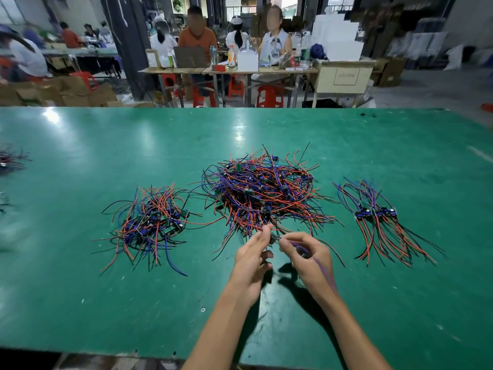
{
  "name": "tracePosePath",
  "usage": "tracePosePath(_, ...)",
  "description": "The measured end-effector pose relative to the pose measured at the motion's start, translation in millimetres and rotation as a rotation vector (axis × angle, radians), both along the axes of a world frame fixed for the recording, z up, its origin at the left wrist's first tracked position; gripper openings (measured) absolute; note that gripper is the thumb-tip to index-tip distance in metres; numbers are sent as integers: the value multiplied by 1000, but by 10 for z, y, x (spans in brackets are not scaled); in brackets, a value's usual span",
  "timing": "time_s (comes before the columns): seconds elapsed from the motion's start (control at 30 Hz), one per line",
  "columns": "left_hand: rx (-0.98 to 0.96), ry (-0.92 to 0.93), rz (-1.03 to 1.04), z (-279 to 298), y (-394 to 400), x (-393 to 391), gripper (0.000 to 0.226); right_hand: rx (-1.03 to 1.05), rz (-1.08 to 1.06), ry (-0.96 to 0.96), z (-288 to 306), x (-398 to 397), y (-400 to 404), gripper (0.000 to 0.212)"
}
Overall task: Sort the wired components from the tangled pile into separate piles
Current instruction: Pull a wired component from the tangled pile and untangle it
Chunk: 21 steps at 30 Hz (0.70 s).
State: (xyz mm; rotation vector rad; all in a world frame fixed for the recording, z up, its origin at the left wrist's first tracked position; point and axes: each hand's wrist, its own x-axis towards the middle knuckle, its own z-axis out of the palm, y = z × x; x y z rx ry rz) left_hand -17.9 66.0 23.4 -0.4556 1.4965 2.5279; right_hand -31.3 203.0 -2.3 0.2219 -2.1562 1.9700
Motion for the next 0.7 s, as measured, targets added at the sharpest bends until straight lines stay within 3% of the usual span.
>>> tracePosePath(0.13, 40, 3, 75, -53, 106, 14, 42, -264, -77, -111, 14, -38, 24, 15)
tracePosePath(0.3, -46, 64, 152, -73, 177, 32, 30, -411, -81, -199, 38, -26, 96, 22)
tracePosePath(0.57, -122, 129, 349, -56, 35, 76, 25, -408, -62, -227, 63, -5, 104, 15)
tracePosePath(0.7, -128, 137, 452, -55, -140, 94, 21, -410, -43, -237, 69, -9, 95, 24)
